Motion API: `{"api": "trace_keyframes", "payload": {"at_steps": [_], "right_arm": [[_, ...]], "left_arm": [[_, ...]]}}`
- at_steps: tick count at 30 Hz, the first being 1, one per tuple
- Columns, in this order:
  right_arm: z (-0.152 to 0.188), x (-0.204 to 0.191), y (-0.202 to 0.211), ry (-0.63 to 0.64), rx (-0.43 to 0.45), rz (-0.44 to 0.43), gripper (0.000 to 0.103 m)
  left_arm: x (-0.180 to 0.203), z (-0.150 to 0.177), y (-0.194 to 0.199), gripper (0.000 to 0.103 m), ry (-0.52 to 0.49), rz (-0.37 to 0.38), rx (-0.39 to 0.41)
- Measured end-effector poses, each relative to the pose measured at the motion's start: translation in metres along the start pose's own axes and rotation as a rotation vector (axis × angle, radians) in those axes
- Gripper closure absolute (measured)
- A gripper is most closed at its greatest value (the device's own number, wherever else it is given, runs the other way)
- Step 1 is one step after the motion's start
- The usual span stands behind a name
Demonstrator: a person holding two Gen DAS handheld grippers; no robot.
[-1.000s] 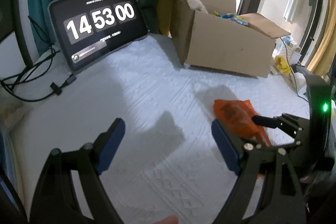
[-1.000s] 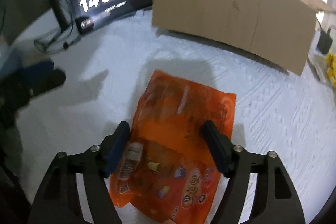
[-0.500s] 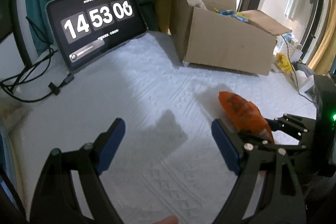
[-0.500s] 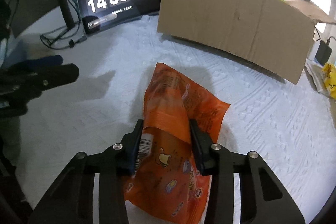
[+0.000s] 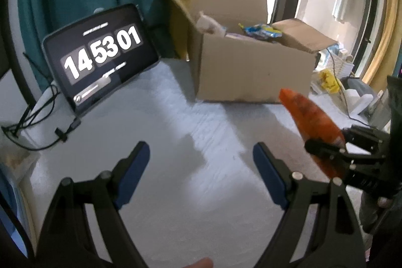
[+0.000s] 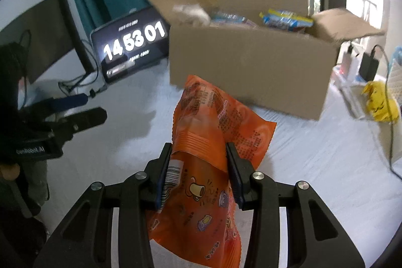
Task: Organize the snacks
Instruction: 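Lift the orange bag with the right tool and carry it to the box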
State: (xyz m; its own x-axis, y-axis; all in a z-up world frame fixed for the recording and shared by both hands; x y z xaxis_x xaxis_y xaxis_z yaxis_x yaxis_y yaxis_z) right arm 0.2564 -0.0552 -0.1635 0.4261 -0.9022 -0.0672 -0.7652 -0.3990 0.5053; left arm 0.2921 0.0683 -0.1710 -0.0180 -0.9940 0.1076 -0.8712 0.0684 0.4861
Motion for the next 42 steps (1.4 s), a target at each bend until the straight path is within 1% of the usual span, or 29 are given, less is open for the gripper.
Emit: {"api": "trace_keyframes", "payload": {"at_steps": [5,11,17,19,22,25,28,30,32,35,37,40,42], "right_arm": [[-0.029,0.015,0.019,0.01,0.061,0.018,0.06],[-0.059,0.029,0.031,0.01,0.124,0.036,0.06],[-0.086,0.038,0.033,0.021,0.165,0.042,0.06],[-0.096,0.039,0.033,0.031,0.179,0.044,0.06],[-0.11,0.042,0.03,0.041,0.197,0.052,0.06],[-0.127,0.045,0.026,0.045,0.215,0.05,0.06],[-0.14,0.048,0.019,0.052,0.225,0.053,0.059],[-0.147,0.048,0.012,0.056,0.227,0.039,0.059],[-0.155,0.051,0.003,0.059,0.223,0.05,0.059],[-0.169,0.053,-0.011,0.071,0.223,0.053,0.059],[-0.177,0.053,-0.017,0.081,0.231,0.055,0.059],[-0.193,0.051,-0.03,0.083,0.243,0.045,0.059],[-0.204,0.048,-0.042,0.081,0.246,0.028,0.059]], "left_arm": [[0.02,-0.022,0.002,0.018,-0.028,0.031,0.04],[0.04,-0.052,-0.001,0.017,-0.064,0.066,0.086],[0.054,-0.086,-0.002,0.018,-0.052,0.096,0.141],[0.061,-0.101,0.0,0.018,-0.07,0.111,0.172],[0.068,-0.123,0.003,0.018,-0.111,0.103,0.227],[0.07,-0.145,0.004,0.018,-0.117,0.108,0.276],[0.068,-0.166,0.002,0.018,-0.109,0.113,0.326],[0.064,-0.178,-0.005,0.017,-0.099,0.11,0.355],[0.055,-0.187,-0.014,0.018,-0.076,0.087,0.359],[0.042,-0.205,-0.024,0.018,-0.048,0.071,0.397],[0.032,-0.215,-0.034,0.018,-0.032,0.055,0.401],[0.015,-0.238,-0.048,0.017,0.046,0.048,0.418],[0.007,-0.251,-0.056,0.018,0.064,0.045,0.428]]}}
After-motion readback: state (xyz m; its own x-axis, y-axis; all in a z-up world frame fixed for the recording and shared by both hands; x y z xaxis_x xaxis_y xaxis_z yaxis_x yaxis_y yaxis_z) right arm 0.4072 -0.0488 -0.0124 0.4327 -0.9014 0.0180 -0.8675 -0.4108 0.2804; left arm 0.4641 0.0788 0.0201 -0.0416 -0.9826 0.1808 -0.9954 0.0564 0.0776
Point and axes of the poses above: each gripper's, at about its wrist camera, not at the fingertips, and y roughly against the way its jaws point, x to its right, z to its underside, the point moved 10 cm from there along -y, roughly the way its jaws point, and after that the axes turned 13 degrees about x, right-handed, at the moved point
